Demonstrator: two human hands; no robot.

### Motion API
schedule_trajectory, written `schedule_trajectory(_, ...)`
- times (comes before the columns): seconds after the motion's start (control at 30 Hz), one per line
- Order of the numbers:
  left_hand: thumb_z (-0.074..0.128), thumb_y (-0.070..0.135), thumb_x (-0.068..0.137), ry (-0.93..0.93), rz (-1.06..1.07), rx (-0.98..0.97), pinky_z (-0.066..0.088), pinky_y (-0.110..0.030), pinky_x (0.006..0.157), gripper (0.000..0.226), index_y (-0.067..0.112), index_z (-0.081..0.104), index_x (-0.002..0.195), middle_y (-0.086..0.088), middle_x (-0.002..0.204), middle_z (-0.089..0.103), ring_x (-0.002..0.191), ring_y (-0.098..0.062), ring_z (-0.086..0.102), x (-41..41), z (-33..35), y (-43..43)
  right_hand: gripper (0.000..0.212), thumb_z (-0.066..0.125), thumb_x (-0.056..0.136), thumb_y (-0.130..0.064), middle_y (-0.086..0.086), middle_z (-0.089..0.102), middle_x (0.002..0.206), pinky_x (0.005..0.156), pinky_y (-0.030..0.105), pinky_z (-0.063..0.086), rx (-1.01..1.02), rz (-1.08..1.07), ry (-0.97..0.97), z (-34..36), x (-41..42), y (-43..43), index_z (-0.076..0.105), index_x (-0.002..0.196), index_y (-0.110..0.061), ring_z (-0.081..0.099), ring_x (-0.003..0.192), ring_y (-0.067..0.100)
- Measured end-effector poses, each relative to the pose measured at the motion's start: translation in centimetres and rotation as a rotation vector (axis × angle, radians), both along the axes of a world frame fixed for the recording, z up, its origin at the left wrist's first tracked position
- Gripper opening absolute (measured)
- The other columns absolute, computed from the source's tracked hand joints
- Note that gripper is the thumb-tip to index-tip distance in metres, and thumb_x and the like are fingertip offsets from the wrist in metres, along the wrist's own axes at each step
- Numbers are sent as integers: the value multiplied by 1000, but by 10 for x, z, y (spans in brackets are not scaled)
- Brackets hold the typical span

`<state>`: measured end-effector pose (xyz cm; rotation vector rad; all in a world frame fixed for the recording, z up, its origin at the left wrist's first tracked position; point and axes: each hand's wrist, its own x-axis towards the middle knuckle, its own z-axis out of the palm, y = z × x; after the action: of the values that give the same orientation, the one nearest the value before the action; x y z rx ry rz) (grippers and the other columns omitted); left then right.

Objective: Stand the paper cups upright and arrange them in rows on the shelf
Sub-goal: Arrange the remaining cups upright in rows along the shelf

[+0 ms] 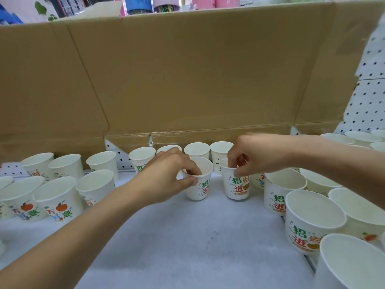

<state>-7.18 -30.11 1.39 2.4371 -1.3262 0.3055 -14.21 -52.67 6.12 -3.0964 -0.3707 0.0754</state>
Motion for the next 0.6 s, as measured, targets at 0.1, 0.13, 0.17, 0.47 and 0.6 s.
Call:
schedule_trajectory(0.1, 74, 40, 80, 35, 24, -6, 34, -26, 97, 35, 37, 62, 113, 23, 113, 53, 115, -2, 38, 0, 0, 1, 21, 72, 82, -41, -13, 61, 78, 57, 21, 44, 124, -18, -6, -1, -2, -4, 69, 101, -33, 56, 68, 4)
schedule_trajectory(0.13, 75, 45, 77, 62, 39, -34, 34, -25, 98, 44, 38, 59, 116, 22, 118, 51, 116, -1, 37, -1, 0, 1, 27, 73, 79, -44, -14, 62, 82, 61, 22, 45, 158, -20, -8, 0, -3, -7, 67, 103, -35, 57, 73, 4)
schedule_trajectory(0.17, 75, 51, 74, 91, 62, -68, 35, -25, 97, 51, 38, 55, 119, 22, 119, 48, 116, 0, 38, -3, -1, -1, 32, 75, 77, -47, -15, 61, 86, 66, 22, 46, 186, -24, -16, 1, -4, -10, 66, 105, -36, 57, 79, 4)
schedule_trajectory(0.47, 78, 60, 65, 314, 261, -176, 43, -24, 82, 74, 34, 47, 127, 17, 113, 56, 102, -3, 54, 4, 2, -18, 80, 76, 63, -66, -20, 59, 110, 84, 25, 49, 161, -137, 94, 7, 2, -18, 45, 131, -38, 57, 104, 5)
schedule_trajectory(0.6, 84, 46, 64, 410, 227, -223, 48, -29, 90, 75, 37, 42, 125, 16, 111, 58, 103, -3, 55, 8, 1, -22, 82, 76, 64, -64, -15, 60, 109, 87, 33, 51, 132, -145, 77, 1, 7, -13, 44, 133, -35, 59, 101, 11)
